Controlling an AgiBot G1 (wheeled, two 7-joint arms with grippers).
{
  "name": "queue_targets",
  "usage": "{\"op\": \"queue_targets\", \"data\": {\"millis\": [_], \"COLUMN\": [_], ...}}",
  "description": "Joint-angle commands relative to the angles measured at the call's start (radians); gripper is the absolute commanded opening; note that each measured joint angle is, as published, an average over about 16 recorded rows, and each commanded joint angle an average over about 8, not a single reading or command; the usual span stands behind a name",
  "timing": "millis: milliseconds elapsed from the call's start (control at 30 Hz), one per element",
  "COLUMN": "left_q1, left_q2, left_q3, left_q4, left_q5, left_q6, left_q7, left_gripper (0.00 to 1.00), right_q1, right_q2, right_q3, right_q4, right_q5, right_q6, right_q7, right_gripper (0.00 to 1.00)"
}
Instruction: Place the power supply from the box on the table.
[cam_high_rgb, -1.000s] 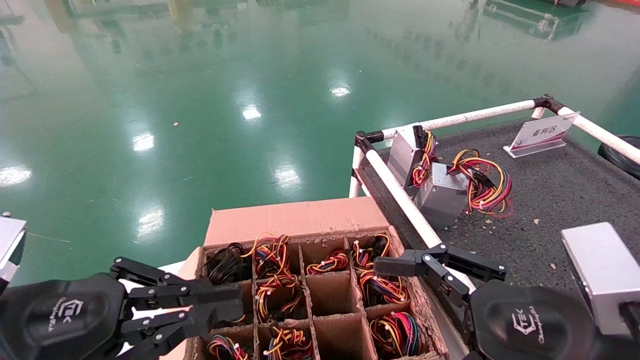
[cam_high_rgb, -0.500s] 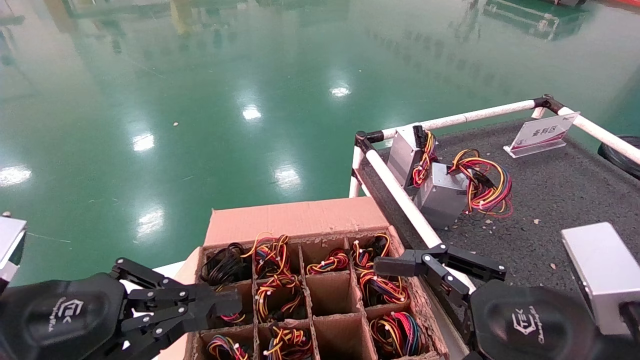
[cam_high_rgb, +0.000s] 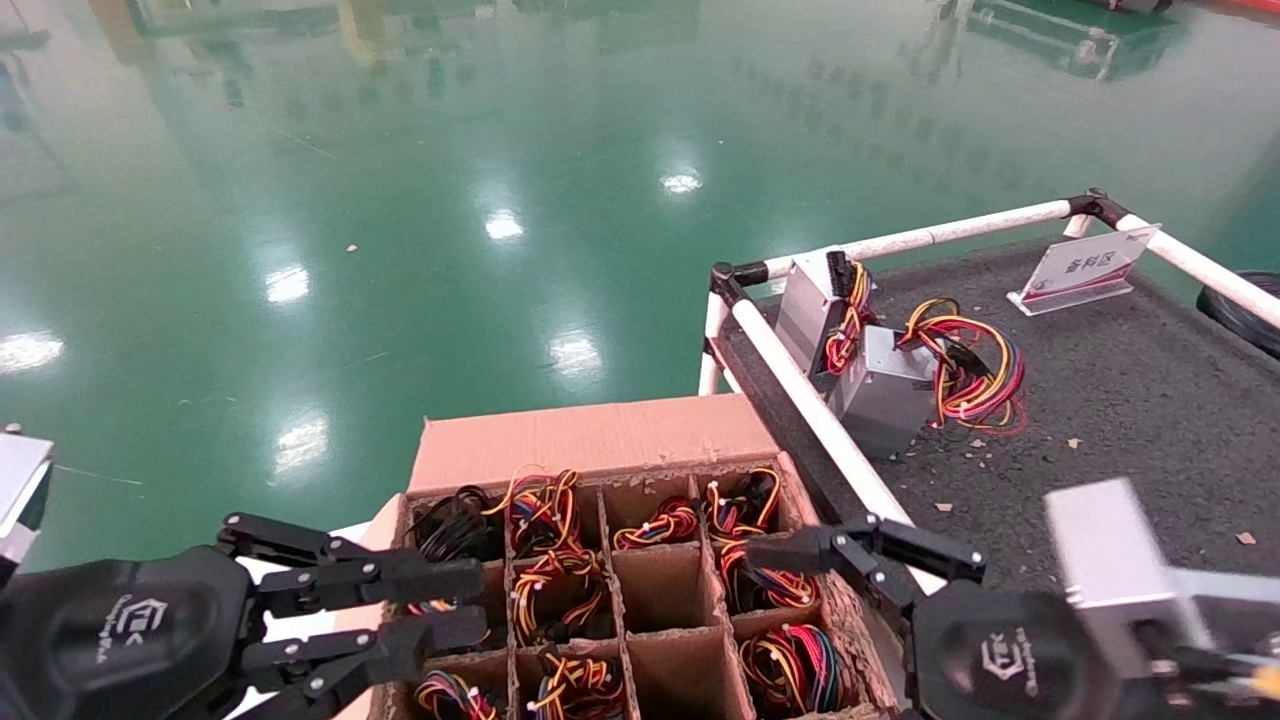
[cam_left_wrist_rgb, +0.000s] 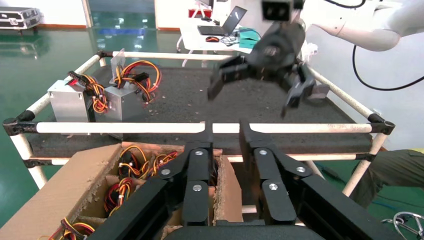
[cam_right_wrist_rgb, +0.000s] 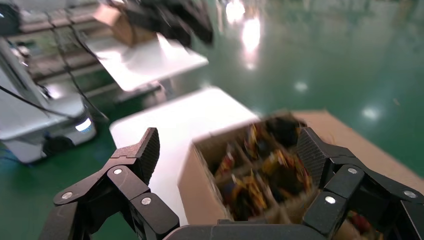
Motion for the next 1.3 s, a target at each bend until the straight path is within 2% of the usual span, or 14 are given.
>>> {"op": "queue_targets", "data": {"millis": [33,300,433,667,933,1000,1200,1267,1300], "left_q1": [0.0,0.0,0.0,0.0,0.0,0.0,0.0,0.0,0.0], "left_q2": [0.0,0.0,0.0,0.0,0.0,0.0,0.0,0.0,0.0], "left_q3": [0.0,0.0,0.0,0.0,0.0,0.0,0.0,0.0,0.0], "left_q4": [0.0,0.0,0.0,0.0,0.0,0.0,0.0,0.0,0.0], "left_q5": [0.0,0.0,0.0,0.0,0.0,0.0,0.0,0.0,0.0], "left_q6": [0.0,0.0,0.0,0.0,0.0,0.0,0.0,0.0,0.0], "left_q7": [0.0,0.0,0.0,0.0,0.0,0.0,0.0,0.0,0.0], "left_gripper": [1.0,1.0,1.0,1.0,1.0,1.0,1.0,1.0,1.0], "right_q1": [-0.009,-0.046,-0.058,-0.053,-0.019,-0.01,0.017,0.026,0.03], "right_q2": [0.004,0.01,-0.007,-0.034,-0.074,-0.087,-0.122,-0.132,-0.137], "right_q3": [-0.007,-0.06,-0.089,-0.119,-0.142,-0.148,-0.161,-0.165,-0.167], "right_q4": [0.007,0.022,0.024,0.024,0.014,0.012,0.003,0.0,-0.002], "right_q5": [-0.027,-0.23,-0.322,-0.41,-0.464,-0.473,-0.498,-0.507,-0.512], "right_q6": [0.024,0.155,0.229,0.319,0.359,0.364,0.38,0.386,0.389], "right_q7": [0.006,-0.009,0.019,0.11,0.173,0.183,0.207,0.216,0.22], "right_gripper": [1.0,1.0,1.0,1.0,0.98,0.83,0.11,0.0,0.0]}}
